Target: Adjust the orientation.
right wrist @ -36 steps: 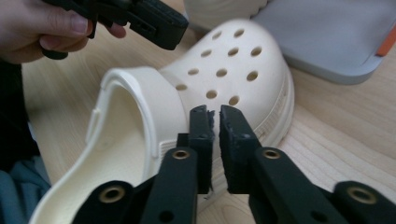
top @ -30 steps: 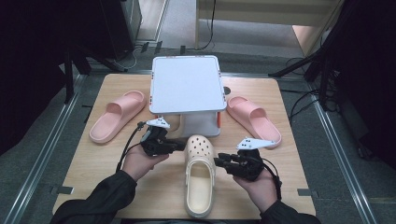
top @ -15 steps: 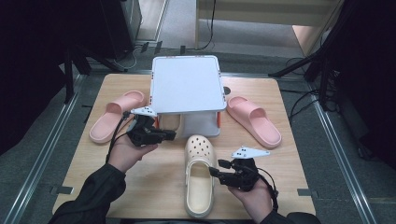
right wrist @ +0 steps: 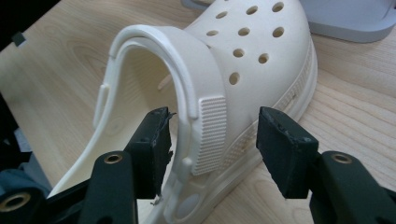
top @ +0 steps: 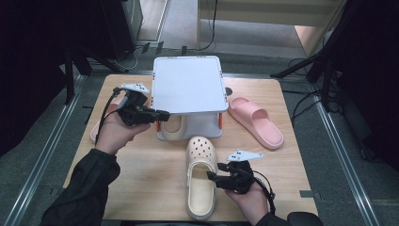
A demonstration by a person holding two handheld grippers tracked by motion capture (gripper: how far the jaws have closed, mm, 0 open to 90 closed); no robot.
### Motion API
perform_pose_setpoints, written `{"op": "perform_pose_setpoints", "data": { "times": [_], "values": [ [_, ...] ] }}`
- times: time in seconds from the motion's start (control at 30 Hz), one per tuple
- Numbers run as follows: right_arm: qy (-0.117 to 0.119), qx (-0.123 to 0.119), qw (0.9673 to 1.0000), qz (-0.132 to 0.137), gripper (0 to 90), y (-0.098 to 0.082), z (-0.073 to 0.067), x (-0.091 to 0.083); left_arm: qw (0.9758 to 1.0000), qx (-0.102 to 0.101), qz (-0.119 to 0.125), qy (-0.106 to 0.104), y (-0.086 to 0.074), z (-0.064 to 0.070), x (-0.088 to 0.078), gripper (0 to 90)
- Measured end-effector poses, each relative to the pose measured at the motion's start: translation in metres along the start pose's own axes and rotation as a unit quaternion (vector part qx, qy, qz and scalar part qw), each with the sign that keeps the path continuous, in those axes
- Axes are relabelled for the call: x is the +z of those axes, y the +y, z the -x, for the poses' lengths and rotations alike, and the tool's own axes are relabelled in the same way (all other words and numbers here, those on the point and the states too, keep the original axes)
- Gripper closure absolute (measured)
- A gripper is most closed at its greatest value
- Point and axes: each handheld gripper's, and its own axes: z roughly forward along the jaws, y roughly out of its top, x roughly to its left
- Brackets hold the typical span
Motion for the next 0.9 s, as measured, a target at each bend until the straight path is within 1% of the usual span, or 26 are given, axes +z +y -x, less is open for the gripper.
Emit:
{"op": "perform_pose_setpoints", "data": {
  "times": [0.03,0.07,0.1,0.13,0.17,0.23,0.27,0.3,0.33,0.4,0.43,0.5,0.53,0.63,0.67,0.73,0.87,0.9],
  "values": [
    [-0.001,0.001,1.0,-0.001,45.5,0.0,0.0,0.001,1.0,-0.002,0.003,-0.001,0.002,-0.003,-0.001,83.3],
    [-0.003,0.001,1.0,-0.002,45.3,0.0,0.0,0.002,0.9999,-0.008,0.003,-0.009,0.004,-0.007,-0.002,83.2],
    [-0.006,0.003,1.0,-0.003,44.6,0.0,-0.001,0.003,0.9999,-0.006,-0.003,-0.015,0.006,-0.012,-0.004,82.2],
    [-0.01,0.004,0.9999,-0.004,44.4,-0.001,-0.001,0.004,0.9998,-0.013,0.001,-0.016,0.009,-0.017,-0.005,82.3],
    [-0.013,0.003,0.9999,-0.004,44.3,-0.001,-0.002,0.004,0.9998,-0.018,0.002,-0.013,0.011,-0.021,-0.006,82.6],
    [-0.022,0.0,0.9997,-0.006,44.3,-0.001,-0.003,0.007,0.9999,-0.016,0.0,0.004,0.013,-0.026,-0.006,83.4],
    [-0.023,0.001,0.9997,-0.007,44.3,-0.001,-0.003,0.008,0.9998,-0.017,0.003,0.008,0.012,-0.029,-0.005,83.9],
    [-0.026,0.004,0.9996,-0.007,44.4,-0.001,-0.003,0.01,0.9998,-0.015,0.002,0.008,0.011,-0.03,-0.005,84.3],
    [-0.027,0.004,0.9996,-0.006,44.5,0.0,-0.003,0.012,0.9998,-0.016,0.001,0.016,0.01,-0.032,-0.003,84.3],
    [-0.028,0.006,0.9996,-0.005,44.7,0.001,-0.003,0.015,0.9997,-0.014,-0.006,0.018,0.007,-0.034,0.0,84.4],
    [-0.031,0.003,0.9995,-0.004,44.0,0.001,-0.003,0.016,0.9997,-0.017,-0.005,0.017,0.006,-0.036,0.002,83.9],
    [-0.033,-0.001,0.9994,-0.002,43.3,0.002,-0.003,0.017,0.9996,-0.014,-0.009,0.024,0.004,-0.038,0.003,83.7],
    [-0.034,-0.002,0.9994,-0.002,43.3,0.002,-0.003,0.017,0.9997,-0.013,-0.003,0.022,0.003,-0.038,0.004,84.7],
    [-0.034,-0.005,0.9994,-0.001,44.2,0.002,-0.003,0.017,0.9996,-0.014,-0.001,0.023,0.001,-0.039,0.003,87.1],
    [-0.034,-0.007,0.9994,-0.001,45.0,0.002,-0.002,0.017,0.9996,-0.015,0.001,0.022,0.001,-0.04,0.003,87.4],
    [-0.035,-0.008,0.9993,0.001,48.8,0.002,-0.002,0.016,0.9995,-0.026,0.008,0.018,-0.001,-0.041,0.003,87.8],
    [-0.034,-0.014,0.9993,0.004,55.3,0.002,0.001,0.013,0.9994,-0.026,0.013,0.021,-0.002,-0.041,0.003,89.5],
    [-0.034,-0.016,0.9993,0.004,56.5,0.002,0.001,0.012,0.9994,-0.022,0.013,0.023,-0.003,-0.04,0.003,89.5]
  ]
}}
